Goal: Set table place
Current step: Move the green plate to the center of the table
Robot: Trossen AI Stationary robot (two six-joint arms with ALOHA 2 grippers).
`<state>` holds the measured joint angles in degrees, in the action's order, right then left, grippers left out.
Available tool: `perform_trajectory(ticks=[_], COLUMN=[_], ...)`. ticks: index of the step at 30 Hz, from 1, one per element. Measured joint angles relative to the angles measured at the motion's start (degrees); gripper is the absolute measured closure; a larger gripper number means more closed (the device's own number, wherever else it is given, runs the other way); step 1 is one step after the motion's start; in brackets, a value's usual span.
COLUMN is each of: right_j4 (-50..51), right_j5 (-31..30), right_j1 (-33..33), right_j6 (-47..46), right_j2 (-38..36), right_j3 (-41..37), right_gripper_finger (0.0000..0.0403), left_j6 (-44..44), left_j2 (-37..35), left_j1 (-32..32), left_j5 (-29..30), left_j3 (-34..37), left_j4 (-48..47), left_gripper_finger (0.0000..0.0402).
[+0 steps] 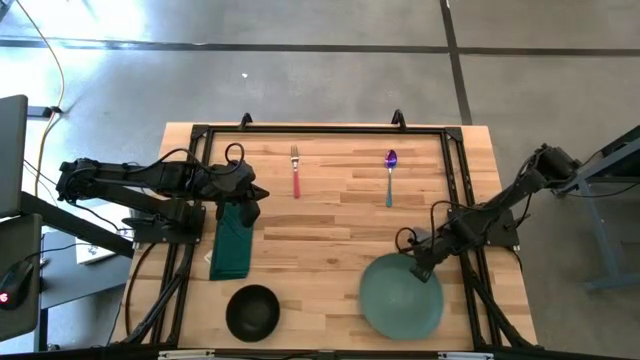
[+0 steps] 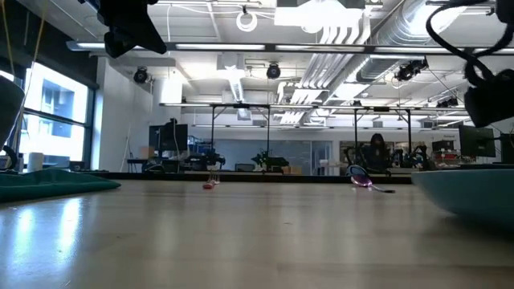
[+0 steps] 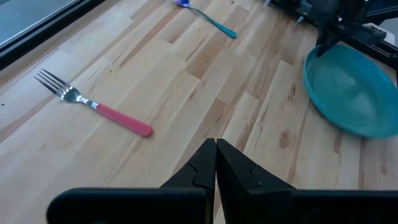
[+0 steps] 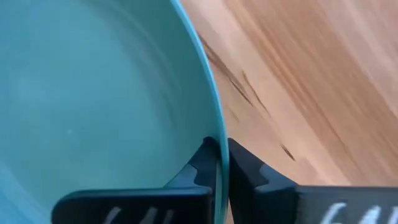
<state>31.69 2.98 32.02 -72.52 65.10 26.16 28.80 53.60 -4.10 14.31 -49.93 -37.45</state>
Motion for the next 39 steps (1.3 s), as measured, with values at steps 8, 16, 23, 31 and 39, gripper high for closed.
perform_trajectory(ticks=[8, 16, 23, 31, 39], right_j4=[-0.14, 1.76, 7.19, 14.00, 14.60], right_j5=[-9.22, -11.82, -6.76, -0.51, 0.35], right_j1=[-7.91, -20.66, -31.22, -35.77, -37.49], right_j6=[5.46, 22.72, 37.50, 48.76, 51.01], right_j2=[0.07, 2.77, 15.16, 31.23, 38.25], right_j3=[10.02, 24.94, 38.91, 48.44, 46.90], right_gripper_finger=[0.0402, 0.0403, 0.0403, 0.0403, 0.0403], left_j6=[0.00, 0.00, -0.09, -0.06, -0.72], left_j2=[0.00, 0.00, 0.00, 0.00, 0.00], left_j1=[0.00, 0.00, 0.00, 0.00, 0.01], left_j5=[-0.02, -0.06, -0.20, -0.82, -0.85], left_j3=[0.01, 0.00, 0.02, 0.02, 0.02], left_j4=[0.00, -0.06, -0.84, -3.69, -3.63], left_gripper_finger=[0.0401, 0.0401, 0.0401, 0.0401, 0.0401])
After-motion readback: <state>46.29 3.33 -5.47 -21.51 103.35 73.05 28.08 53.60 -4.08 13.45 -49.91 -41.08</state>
